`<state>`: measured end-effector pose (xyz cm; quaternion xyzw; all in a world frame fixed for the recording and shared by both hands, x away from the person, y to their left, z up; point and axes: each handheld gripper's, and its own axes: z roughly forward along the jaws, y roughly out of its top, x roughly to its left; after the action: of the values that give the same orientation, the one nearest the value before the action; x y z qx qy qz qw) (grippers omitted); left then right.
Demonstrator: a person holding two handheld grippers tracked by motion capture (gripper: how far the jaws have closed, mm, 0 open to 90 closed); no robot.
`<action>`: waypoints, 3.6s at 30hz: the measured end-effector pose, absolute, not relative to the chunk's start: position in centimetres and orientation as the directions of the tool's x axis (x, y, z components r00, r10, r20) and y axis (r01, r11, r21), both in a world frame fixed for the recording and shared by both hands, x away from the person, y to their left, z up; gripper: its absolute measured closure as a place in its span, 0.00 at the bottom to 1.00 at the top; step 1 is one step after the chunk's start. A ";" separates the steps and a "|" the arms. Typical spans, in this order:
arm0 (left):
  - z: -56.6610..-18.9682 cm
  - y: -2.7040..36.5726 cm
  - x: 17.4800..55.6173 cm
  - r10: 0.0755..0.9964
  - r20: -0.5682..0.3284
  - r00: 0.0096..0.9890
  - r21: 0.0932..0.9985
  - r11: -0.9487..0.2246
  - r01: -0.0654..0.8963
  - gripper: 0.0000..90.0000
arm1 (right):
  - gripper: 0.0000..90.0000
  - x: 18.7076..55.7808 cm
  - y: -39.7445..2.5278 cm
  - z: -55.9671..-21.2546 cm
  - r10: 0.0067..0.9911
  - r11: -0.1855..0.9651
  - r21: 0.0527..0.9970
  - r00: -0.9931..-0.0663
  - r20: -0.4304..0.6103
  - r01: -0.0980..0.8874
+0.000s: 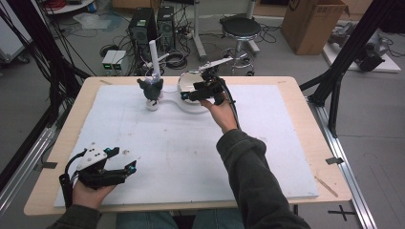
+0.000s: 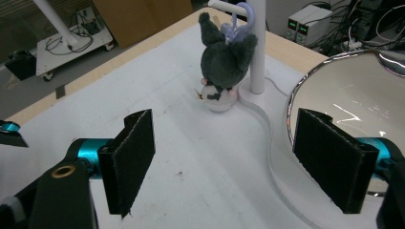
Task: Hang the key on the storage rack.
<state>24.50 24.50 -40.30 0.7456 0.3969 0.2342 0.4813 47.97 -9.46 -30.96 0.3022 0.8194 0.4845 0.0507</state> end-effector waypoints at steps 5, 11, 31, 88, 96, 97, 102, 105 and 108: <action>-40.3 24.5 24.5 0.817 -0.027 0.576 0.902 -0.228 0.366 0.23 | 0.22 47.2 -10.4 -30.7 0.548 0.335 0.834 -0.811 0.206 0.439; -40.3 24.6 24.5 0.818 -0.025 0.574 0.903 -0.228 0.365 0.23 | 0.20 46.7 -11.5 -30.5 0.546 0.328 0.839 -0.812 0.206 0.433; -40.4 24.5 24.6 0.822 -0.032 0.569 0.901 -0.223 0.372 0.23 | 0.14 44.8 -14.3 -30.4 0.544 0.306 0.858 -0.816 0.198 0.412; -40.3 24.3 24.5 0.816 -0.027 0.578 0.901 -0.230 0.367 0.23 | 0.13 39.9 -20.7 -33.2 0.596 0.297 0.863 -0.785 0.167 0.409; -40.2 24.2 24.5 0.815 -0.022 0.579 0.900 -0.236 0.367 0.23 | 0.13 39.2 -21.4 -33.8 0.605 0.300 0.862 -0.780 0.159 0.408; -40.2 24.2 24.5 0.815 -0.025 0.579 0.900 -0.234 0.368 0.23 | 0.13 39.2 -21.5 -33.8 0.606 0.303 0.858 -0.779 0.162 0.414; -40.2 24.2 24.5 0.815 -0.025 0.580 0.901 -0.233 0.366 0.23 | 0.13 38.7 -21.8 -34.0 0.614 0.302 0.864 -0.776 0.147 0.403; -40.2 24.2 24.5 0.816 -0.029 0.577 0.902 -0.228 0.368 0.23 | 0.13 38.4 -22.1 -34.2 0.617 0.301 0.864 -0.774 0.146 0.403; -40.2 24.3 24.5 0.818 -0.031 0.575 0.902 -0.225 0.368 0.23 | 0.13 38.2 -22.4 -34.5 0.628 0.296 0.866 -0.766 0.141 0.402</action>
<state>24.51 24.26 -40.24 0.7466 0.3970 0.2344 0.4796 38.15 -22.45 -34.46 0.3230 0.7969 0.4977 0.1133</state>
